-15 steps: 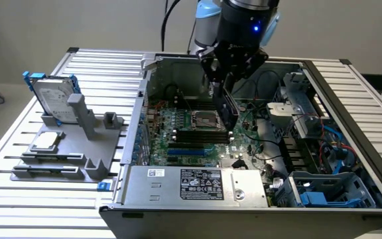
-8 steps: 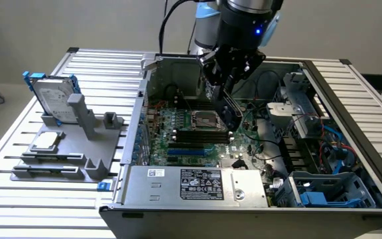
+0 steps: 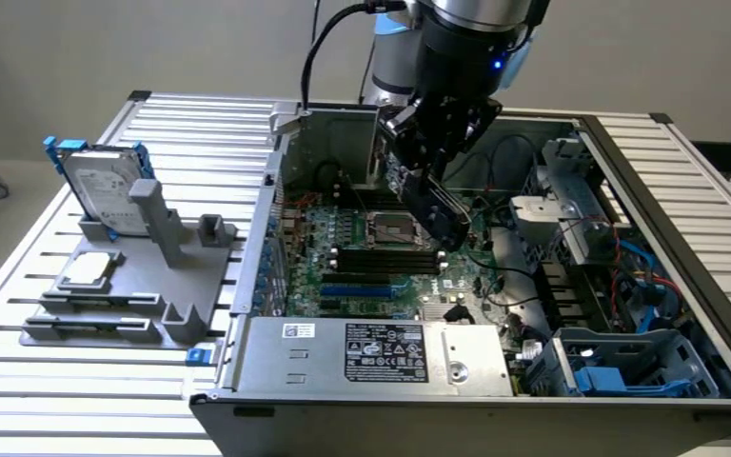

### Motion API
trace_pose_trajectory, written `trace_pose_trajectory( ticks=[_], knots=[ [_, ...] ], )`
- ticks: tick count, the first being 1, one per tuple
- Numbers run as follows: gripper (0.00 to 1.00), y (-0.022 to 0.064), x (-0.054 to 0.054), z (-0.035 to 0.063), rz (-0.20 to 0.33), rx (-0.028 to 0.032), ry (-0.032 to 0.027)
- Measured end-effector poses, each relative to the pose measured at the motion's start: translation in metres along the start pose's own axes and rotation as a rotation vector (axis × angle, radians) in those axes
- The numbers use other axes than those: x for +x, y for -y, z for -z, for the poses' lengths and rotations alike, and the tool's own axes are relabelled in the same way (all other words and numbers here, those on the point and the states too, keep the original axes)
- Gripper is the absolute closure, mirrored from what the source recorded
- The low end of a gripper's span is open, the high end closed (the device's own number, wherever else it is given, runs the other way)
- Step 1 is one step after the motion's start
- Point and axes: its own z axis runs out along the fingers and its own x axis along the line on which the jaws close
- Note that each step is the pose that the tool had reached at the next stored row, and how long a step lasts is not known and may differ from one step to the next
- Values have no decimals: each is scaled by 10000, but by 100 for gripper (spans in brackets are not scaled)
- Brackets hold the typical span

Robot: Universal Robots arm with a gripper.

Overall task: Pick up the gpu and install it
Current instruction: 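Insert the gpu into the slot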

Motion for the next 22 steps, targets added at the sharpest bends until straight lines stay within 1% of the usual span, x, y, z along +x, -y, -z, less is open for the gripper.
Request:
trace_pose_trajectory(
  ticks=[9,14,17,22],
  knots=[
    [73,2,-2,-39,1649,-53,5],
    [73,3,-3,-57,2561,-71,-1],
    [73,4,-4,-69,3102,-69,-16],
    [73,5,-5,-88,4023,-43,-63]
  ],
)
